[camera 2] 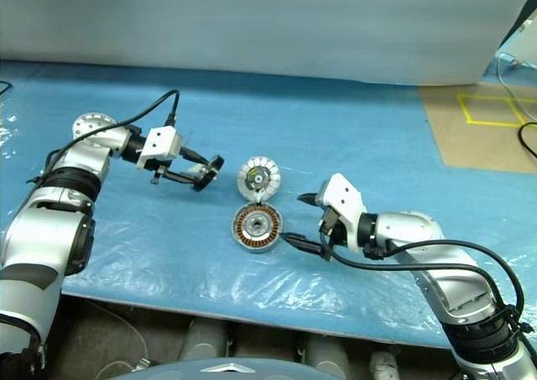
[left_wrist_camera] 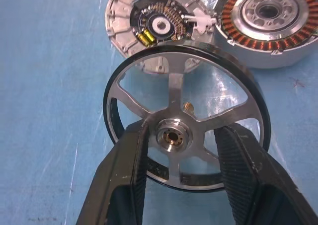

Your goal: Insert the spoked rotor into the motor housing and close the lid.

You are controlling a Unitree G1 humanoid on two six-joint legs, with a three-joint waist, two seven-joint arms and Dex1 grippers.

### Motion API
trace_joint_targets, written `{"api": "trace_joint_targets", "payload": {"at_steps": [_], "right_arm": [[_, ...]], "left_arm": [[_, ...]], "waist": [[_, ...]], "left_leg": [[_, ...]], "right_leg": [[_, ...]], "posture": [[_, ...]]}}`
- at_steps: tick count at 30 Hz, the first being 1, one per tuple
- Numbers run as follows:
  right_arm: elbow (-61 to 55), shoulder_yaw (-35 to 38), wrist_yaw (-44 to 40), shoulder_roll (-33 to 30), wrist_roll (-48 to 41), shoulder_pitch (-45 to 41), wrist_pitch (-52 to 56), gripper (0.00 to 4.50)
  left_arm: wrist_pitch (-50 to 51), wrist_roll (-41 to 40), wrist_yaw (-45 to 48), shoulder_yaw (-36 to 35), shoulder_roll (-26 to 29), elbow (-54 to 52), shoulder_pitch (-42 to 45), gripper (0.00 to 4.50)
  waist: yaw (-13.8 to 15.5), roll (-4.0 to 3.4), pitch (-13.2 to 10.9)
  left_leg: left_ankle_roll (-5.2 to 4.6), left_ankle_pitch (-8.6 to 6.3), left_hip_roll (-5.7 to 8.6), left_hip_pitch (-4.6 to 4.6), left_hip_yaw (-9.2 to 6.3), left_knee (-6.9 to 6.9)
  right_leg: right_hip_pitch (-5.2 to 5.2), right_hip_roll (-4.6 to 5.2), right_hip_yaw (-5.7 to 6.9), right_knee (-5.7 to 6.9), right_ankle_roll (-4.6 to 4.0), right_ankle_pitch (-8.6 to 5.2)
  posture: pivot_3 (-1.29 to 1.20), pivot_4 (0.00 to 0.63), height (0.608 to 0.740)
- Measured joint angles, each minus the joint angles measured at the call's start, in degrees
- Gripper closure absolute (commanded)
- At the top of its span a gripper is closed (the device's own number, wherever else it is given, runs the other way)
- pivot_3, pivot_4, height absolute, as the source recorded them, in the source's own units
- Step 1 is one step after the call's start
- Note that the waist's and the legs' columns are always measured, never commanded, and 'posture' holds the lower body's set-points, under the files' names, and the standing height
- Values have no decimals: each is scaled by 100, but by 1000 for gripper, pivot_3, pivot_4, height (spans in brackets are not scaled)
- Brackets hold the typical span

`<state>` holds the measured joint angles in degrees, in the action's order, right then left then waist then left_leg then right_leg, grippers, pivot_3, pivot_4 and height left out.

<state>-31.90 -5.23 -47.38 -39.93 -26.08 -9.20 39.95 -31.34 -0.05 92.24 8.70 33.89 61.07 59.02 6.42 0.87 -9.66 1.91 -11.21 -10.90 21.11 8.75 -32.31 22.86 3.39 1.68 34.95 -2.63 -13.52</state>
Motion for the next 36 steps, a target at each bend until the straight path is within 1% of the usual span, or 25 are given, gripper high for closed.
{"api": "trace_joint_targets", "payload": {"at_steps": [3, 5, 10, 17, 21, 24, 27, 31, 36], "right_arm": [[129, -3, -56, 199, 0, -14, -277, 0], [134, -25, -49, 284, 1, -8, -384, 0], [110, -240, 94, 451, 131, -74, -511, 0], [-261, -416, 326, 331, 225, 156, -286, 0], [-296, -508, 404, 349, 301, 280, -312, 0], [-278, -779, 405, 395, 430, 428, -373, 0], [-14, -1031, 480, 612, 614, 290, -467, 0], [675, -1491, 531, 993, 968, -37, -657, 0], [1252, -1569, 475, 1169, 1169, -321, -992, 0]], "left_arm": [[390, -547, 2, 134, -14, -816, -335, 2732], [692, -768, 0, 118, -63, -1302, -523, 2732], [1074, -878, -12, 74, -94, -1806, -838, 2732], [1405, -889, -57, 90, -95, -2609, -1467, 2732], [1597, -915, -54, 152, -143, -3096, -1569, 2732], [1717, -927, -38, 223, -149, -3403, -1612, 2732], [1893, -980, -1, 326, -139, -3699, -1607, 2732], [2144, -1022, 1, 448, -133, -4102, -1627, 2732], [2186, -1040, -61, 509, -179, -4374, -1945, 2732]], "waist": [[2, 0, 0], [-7, 0, 0], [-78, -1, 0], [-74, -2, 0], [-72, -1, 0], [-87, -2, -1], [-117, -3, -1], [-107, -10, -1], [-110, -10, 0]], "left_leg": [[0, 0, -2, 3, 2, -1], [0, 0, -2, 2, 3, -2], [0, 0, -1, 0, 6, -6], [0, 0, -1, 2, 6, -2], [0, 0, -1, 0, 6, -4], [0, 0, -2, -1, 6, -4], [1, 1, -2, -6, 9, -5], [1, 1, 0, -4, 10, -8], [1, 1, 1, -3, 10, -10]], "right_leg": [[9, -2, -1, 10, -2, -1], [13, -2, -1, 16, -4, -2], [13, -3, -5, 18, -10, -6], [14, -4, -6, 13, -4, -3], [11, -4, -6, 12, -5, -3], [12, -5, -6, 13, -5, -3], [13, -6, -9, 14, -9, -6], [13, -6, -11, 17, -25, -16], [13, -5, -12, 21, -7, -4]], "posture": [[0, 150, 740], [0, 150, 740], [0, 150, 740], [0, 150, 740], [0, 150, 740], [0, 150, 740], [0, 150, 740], [0, 150, 740], [0, 150, 740]]}}
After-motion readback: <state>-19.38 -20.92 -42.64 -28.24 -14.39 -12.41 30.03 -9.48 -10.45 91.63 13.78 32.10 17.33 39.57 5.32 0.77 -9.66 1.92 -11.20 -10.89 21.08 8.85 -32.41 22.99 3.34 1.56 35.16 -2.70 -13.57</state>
